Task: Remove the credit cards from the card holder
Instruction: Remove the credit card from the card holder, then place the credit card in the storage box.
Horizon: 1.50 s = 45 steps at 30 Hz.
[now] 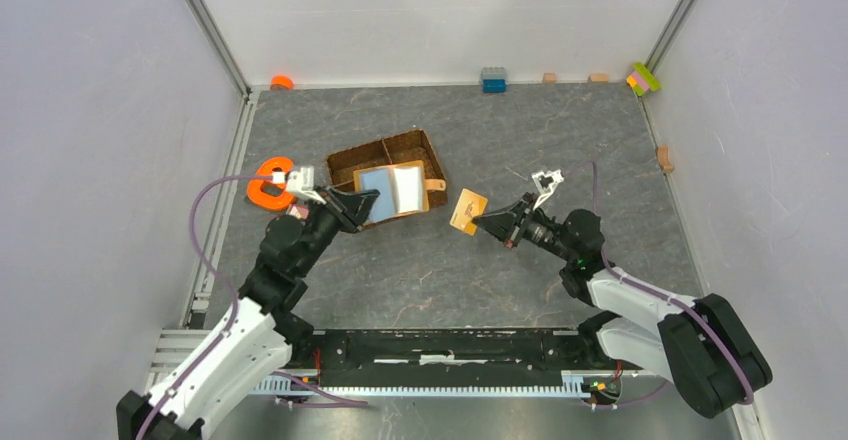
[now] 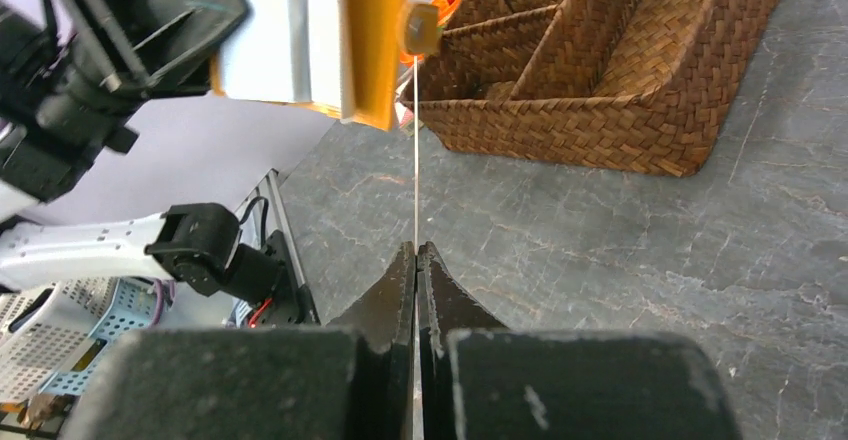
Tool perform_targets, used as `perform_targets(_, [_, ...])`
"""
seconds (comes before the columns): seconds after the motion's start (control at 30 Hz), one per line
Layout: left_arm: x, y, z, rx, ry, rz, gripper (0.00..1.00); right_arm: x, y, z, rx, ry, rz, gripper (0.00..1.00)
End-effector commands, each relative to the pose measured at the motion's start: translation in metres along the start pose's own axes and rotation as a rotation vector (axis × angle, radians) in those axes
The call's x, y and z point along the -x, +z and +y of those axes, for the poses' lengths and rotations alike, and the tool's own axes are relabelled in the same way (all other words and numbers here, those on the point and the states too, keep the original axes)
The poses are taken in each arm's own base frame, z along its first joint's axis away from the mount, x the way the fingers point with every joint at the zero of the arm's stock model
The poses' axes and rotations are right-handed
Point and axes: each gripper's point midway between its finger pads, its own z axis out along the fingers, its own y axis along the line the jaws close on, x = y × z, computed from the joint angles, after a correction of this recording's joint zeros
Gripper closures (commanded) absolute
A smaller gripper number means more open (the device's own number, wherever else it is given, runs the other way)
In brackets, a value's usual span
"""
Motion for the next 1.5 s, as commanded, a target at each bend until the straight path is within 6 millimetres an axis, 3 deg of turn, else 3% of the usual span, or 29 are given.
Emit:
perform_targets(0.0, [0.029,-0.016,0.025,0.128,0.044,-0.172,0.98,0.018,0.021,-0.002,-0.026,-0.031,-0.001,1.00])
perform_targets(0.27, [0.063,-0.058,0.027,0.101,-0.014,-0.432,0.98,0.004,0.070,-0.013,-0.067,-0.016,0.141,1.00])
perform_targets(0.57, [0.074,-0.076,0.024,0.068,-0.043,-0.518,0.98,-0.012,0.134,-0.026,-0.141,-0.165,0.310,1.00])
perform_targets(1.0, [0.081,-0.086,0.027,0.092,-0.078,-0.554,0.98,0.026,0.218,-0.018,-0.070,-0.643,0.344,1.00])
perform_targets(1.17, [0.088,-0.100,0.035,0.134,-0.125,-0.608,0.98,0.022,0.223,-0.003,-0.004,-0.912,0.372,1.00])
perform_targets(1.3, [0.090,-0.105,0.049,0.205,-0.184,-0.637,0.98,0.013,0.226,-0.007,-0.064,-1.084,0.454,1.00])
perform_targets(1.47, [0.093,-0.108,0.049,0.207,-0.220,-0.649,0.98,-0.003,0.228,-0.020,-0.138,-1.211,0.517,1.00])
